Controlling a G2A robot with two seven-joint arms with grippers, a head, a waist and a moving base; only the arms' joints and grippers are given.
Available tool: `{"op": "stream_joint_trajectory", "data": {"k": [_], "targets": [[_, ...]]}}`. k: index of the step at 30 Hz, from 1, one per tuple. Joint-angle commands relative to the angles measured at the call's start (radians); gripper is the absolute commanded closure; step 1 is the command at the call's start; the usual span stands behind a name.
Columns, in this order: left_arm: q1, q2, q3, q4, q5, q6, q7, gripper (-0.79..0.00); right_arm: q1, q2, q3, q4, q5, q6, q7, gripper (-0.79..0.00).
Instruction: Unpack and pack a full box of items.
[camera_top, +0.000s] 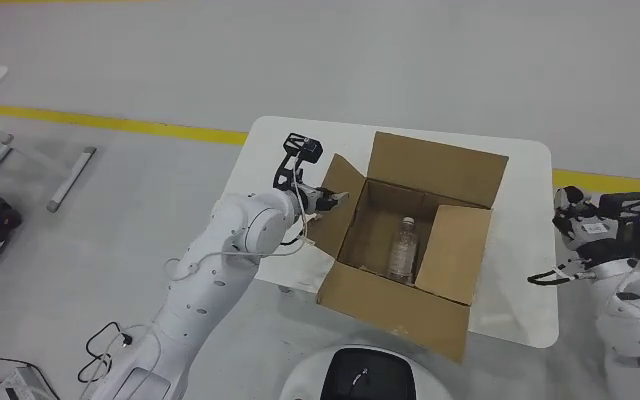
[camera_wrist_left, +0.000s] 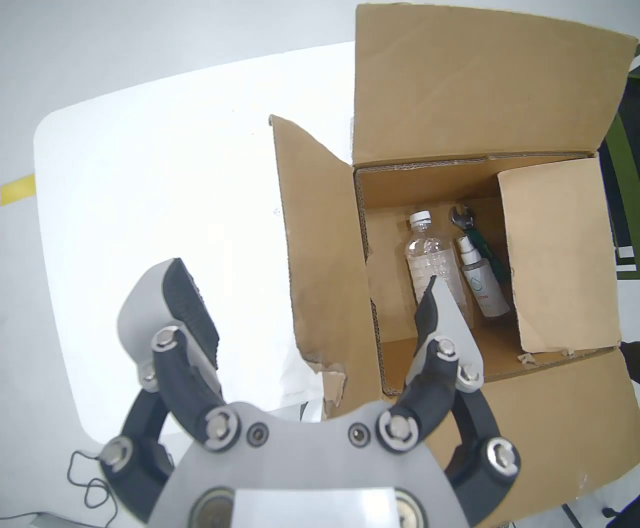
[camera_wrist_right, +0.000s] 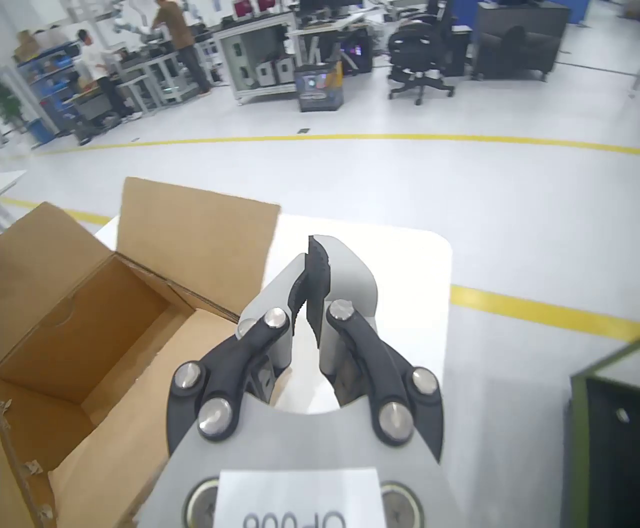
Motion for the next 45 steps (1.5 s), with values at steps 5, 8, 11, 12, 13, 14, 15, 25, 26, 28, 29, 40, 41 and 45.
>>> {"op": "stream_joint_trajectory", "data": {"k": [5,8,11,12,13,14,15,25,26,28,29,40,41,45], "targets": [[0.021,0.003,0.003,-0.048,0.013,-0.063,0.022,-0.785,-0.074,-0.010,-0.004,0.023,0.058,0.124,0.011,0.000],[0.024,0.004,0.001,-0.058,0.011,-0.072,0.020,-0.785,-0.049,-0.016,-0.049,0.086,0.056,0.107,0.031,0.000],[0.024,0.004,0.001,-0.058,0.011,-0.072,0.020,-0.785,0.008,-0.024,-0.106,0.167,0.056,0.053,0.050,0.000],[0.024,0.004,0.001,-0.058,0.011,-0.072,0.020,-0.785,0.029,-0.028,-0.126,0.194,0.062,0.032,0.052,0.000],[0.024,0.004,0.001,-0.058,0.011,-0.072,0.020,-0.785,0.052,-0.031,-0.144,0.222,0.058,0.019,0.056,0.000],[0.024,0.004,0.001,-0.058,0.011,-0.072,0.020,-0.785,0.071,-0.035,-0.162,0.242,0.056,0.003,0.055,0.000],[0.024,0.004,0.001,-0.058,0.011,-0.072,0.020,-0.785,0.090,-0.038,-0.179,0.263,0.050,-0.012,0.055,0.000],[0.024,0.004,0.001,-0.058,0.011,-0.072,0.020,-0.785,0.237,-0.075,-0.331,0.424,0.040,-0.121,0.042,0.000],[0.024,0.004,0.001,-0.058,0.011,-0.072,0.020,-0.785,0.248,-0.080,-0.345,0.434,0.040,-0.129,0.039,0.000],[0.024,0.004,0.001,-0.058,0.011,-0.072,0.020,-0.785,0.269,-0.088,-0.371,0.453,0.041,-0.141,0.035,0.000],[0.024,0.004,0.001,-0.058,0.011,-0.072,0.020,-0.785,0.279,-0.093,-0.385,0.460,0.041,-0.151,0.034,0.000],[0.024,0.004,0.001,-0.058,0.011,-0.072,0.020,-0.785,0.331,-0.124,-0.475,0.514,0.018,-0.182,0.029,0.000],[0.024,0.004,0.001,-0.058,0.011,-0.072,0.020,-0.785,0.326,-0.123,-0.476,0.513,0.018,-0.192,0.034,0.000],[0.024,0.004,0.001,-0.058,0.011,-0.072,0.020,-0.785,0.289,-0.111,-0.452,0.497,-0.004,-0.222,0.049,0.000]]}}
